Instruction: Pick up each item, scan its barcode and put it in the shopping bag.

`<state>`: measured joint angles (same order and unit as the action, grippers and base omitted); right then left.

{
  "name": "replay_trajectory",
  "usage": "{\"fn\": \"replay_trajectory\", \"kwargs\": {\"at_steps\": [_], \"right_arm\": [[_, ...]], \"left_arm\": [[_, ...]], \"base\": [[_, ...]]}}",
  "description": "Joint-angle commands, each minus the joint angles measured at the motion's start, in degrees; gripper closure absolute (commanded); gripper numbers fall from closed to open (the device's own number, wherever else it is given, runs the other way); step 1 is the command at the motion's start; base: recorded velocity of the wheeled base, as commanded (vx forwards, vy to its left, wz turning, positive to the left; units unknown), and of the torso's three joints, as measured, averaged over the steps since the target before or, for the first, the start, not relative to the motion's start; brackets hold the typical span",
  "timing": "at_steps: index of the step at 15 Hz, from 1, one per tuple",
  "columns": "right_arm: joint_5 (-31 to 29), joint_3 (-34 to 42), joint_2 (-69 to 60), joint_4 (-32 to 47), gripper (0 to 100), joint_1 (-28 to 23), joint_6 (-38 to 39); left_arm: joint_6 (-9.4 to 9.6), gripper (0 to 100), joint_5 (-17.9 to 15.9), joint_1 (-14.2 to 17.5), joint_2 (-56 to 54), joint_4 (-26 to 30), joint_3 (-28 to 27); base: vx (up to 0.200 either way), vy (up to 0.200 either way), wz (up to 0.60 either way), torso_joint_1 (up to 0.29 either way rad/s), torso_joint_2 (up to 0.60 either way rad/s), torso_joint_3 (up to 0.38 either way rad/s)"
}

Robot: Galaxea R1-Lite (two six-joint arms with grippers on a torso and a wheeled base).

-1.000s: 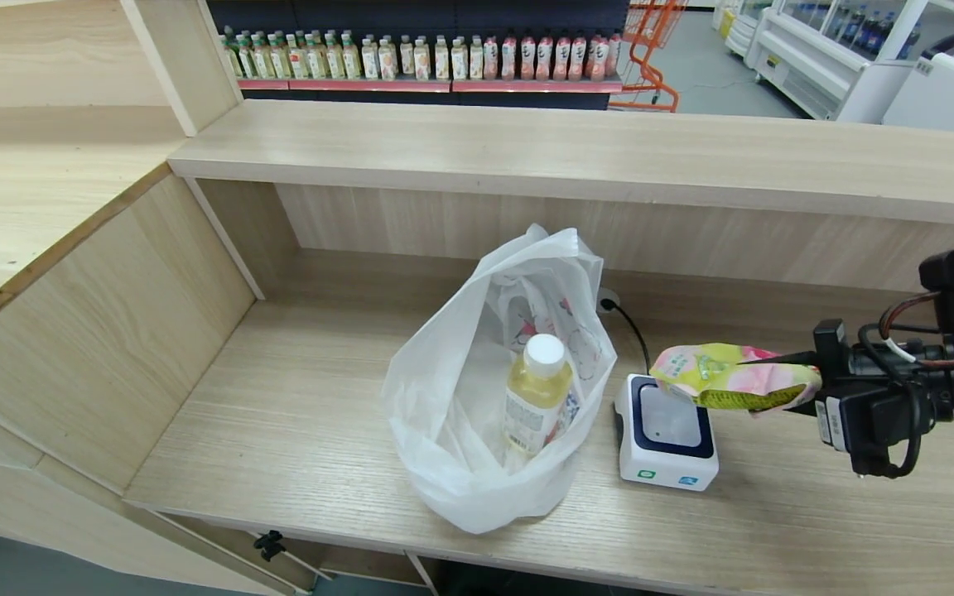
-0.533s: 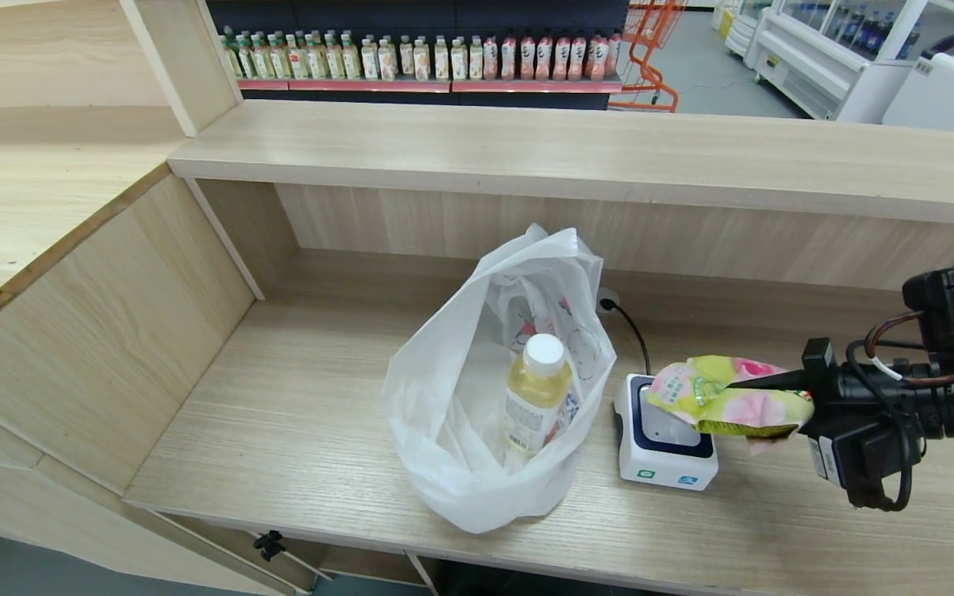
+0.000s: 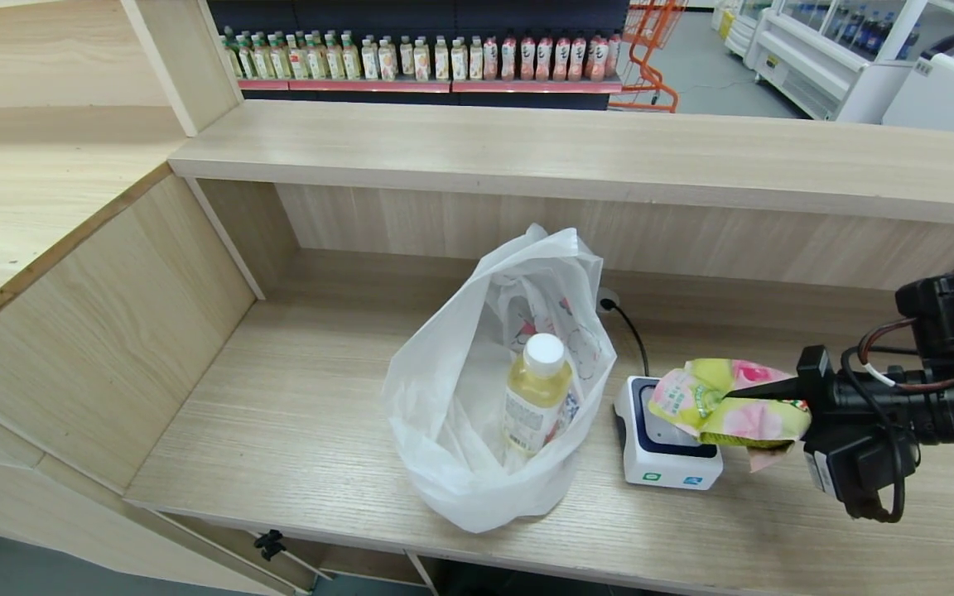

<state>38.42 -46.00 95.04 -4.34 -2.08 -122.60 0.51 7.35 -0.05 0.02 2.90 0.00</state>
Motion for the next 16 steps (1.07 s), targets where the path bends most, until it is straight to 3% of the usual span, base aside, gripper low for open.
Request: {"fn": "replay_trajectory", "kwargs": {"at_steps": [1, 10, 12, 14, 16], "right_arm": [[-0.1, 0.03, 0.68, 0.03, 100, -0.02, -0.27], [0.07, 0.03, -2.05, 0.38, 100, 0.24, -0.27], [0.51, -0.5, -5.13, 2.93, 100, 0.41, 3.51], [1.13, -1.29, -11.72, 3.2, 100, 2.35, 19.15], [0.25, -4.19, -17.43, 2.05, 100, 6.3, 46.75]], "left_arm": [[0.02, 0, 0.03, -0.04, 0.06, 0.0, 0.0], [0.02, 0, 0.03, 0.05, 0.06, 0.0, 0.0], [0.02, 0, 0.03, 0.05, 0.06, 0.0, 0.0], [0.02, 0, 0.03, 0.05, 0.06, 0.0, 0.0], [0.02, 0, 0.03, 0.05, 0.06, 0.0, 0.0]], "base": [[0.0, 0.0, 0.0, 0.0, 0.0, 0.0], [0.0, 0.0, 0.0, 0.0, 0.0, 0.0], [0.0, 0.0, 0.0, 0.0, 0.0, 0.0], [0.0, 0.0, 0.0, 0.0, 0.0, 0.0], [0.0, 0.0, 0.0, 0.0, 0.0, 0.0]]}}
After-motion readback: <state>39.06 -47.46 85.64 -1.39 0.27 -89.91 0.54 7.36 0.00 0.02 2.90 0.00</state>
